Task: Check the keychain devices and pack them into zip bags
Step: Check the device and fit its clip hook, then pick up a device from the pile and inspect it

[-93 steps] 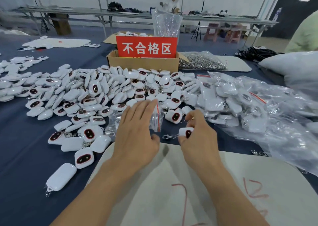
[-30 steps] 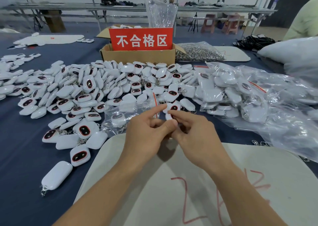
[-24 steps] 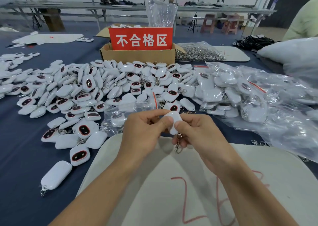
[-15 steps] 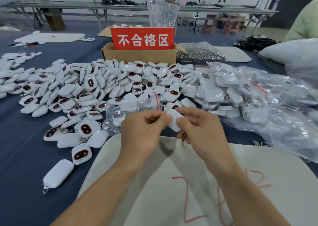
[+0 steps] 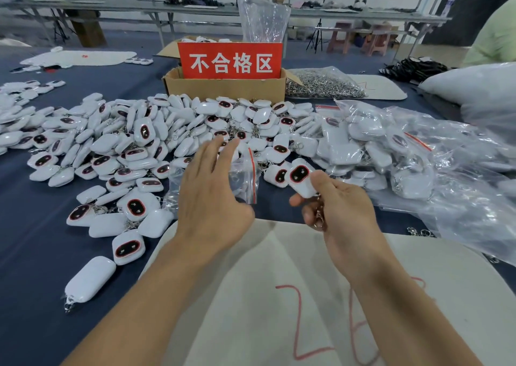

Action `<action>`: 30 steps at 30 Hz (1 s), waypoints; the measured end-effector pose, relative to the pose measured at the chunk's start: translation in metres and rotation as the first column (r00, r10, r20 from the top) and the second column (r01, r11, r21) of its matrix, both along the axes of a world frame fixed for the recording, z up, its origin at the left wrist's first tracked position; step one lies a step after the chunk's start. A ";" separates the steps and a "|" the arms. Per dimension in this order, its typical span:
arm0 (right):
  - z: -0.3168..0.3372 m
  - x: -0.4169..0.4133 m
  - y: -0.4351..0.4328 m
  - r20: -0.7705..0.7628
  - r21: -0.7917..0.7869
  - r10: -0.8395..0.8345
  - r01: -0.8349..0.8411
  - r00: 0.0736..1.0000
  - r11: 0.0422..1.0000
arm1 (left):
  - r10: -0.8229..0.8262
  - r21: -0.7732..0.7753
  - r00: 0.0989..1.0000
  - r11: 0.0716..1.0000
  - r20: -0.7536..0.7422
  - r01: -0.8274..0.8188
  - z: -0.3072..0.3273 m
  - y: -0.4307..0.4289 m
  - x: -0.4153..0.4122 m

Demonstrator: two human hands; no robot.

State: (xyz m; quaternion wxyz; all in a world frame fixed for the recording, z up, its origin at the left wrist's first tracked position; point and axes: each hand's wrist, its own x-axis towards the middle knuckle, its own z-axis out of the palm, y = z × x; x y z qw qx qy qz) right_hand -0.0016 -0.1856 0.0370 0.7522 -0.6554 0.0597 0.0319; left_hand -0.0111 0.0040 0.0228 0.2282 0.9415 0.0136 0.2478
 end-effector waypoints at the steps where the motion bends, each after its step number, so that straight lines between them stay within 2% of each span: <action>1: 0.000 0.000 0.001 -0.014 0.013 0.001 -0.001 1.000 1.000 | 0.017 0.042 0.996 0.999 -0.091 -0.013 -0.002 0.002 0.002; 3: -0.001 0.000 0.002 -0.020 -0.007 -0.009 0.009 1.000 1.000 | 0.028 0.019 0.991 1.000 -0.134 -0.025 -0.008 0.000 0.002; 8: -0.006 0.003 0.005 0.097 -0.195 -0.071 0.089 0.993 0.977 | -0.055 -0.029 0.997 0.998 0.049 0.057 -0.012 -0.008 0.002; 12: -0.003 -0.002 0.021 0.319 -0.418 0.134 0.012 0.938 0.908 | -0.196 -0.053 0.976 0.978 0.097 0.202 -0.012 -0.013 0.000; 15: -0.003 -0.006 0.028 0.396 -0.567 0.336 -0.060 0.855 0.822 | -0.222 -0.118 0.958 0.962 0.183 0.246 -0.009 -0.013 0.000; 18: -0.001 -0.005 0.026 0.489 -0.688 0.411 0.051 0.769 0.724 | -0.214 -0.142 0.948 0.957 0.236 0.252 -0.011 -0.010 0.001; 20: 0.001 -0.005 0.024 0.499 -0.710 0.386 0.111 0.776 0.695 | -0.245 -0.098 0.934 0.956 0.258 0.278 -0.012 -0.010 0.001; 22: -0.002 -0.005 0.025 0.494 -0.685 0.311 0.142 0.812 0.715 | -0.288 -0.056 0.926 0.949 0.245 0.310 -0.011 -0.010 0.003; 23: -0.004 -0.004 0.026 0.471 -0.638 0.244 0.136 0.848 0.758 | -0.307 -0.048 0.923 0.944 0.231 0.326 -0.011 -0.010 0.003; 26: -0.001 -0.006 0.034 0.296 -0.307 0.067 0.028 0.953 0.951 | -0.337 -0.047 0.918 0.934 0.208 0.353 -0.011 -0.011 0.001; 28: 0.004 -0.007 0.036 0.157 -0.050 0.169 -0.164 0.973 0.985 | -0.314 -0.075 0.931 0.940 0.185 0.332 -0.011 -0.010 0.000; 30: 0.004 -0.008 0.035 0.118 0.038 0.339 -0.346 0.933 0.938 | -0.246 -0.107 0.954 0.958 0.170 0.266 -0.011 -0.009 0.000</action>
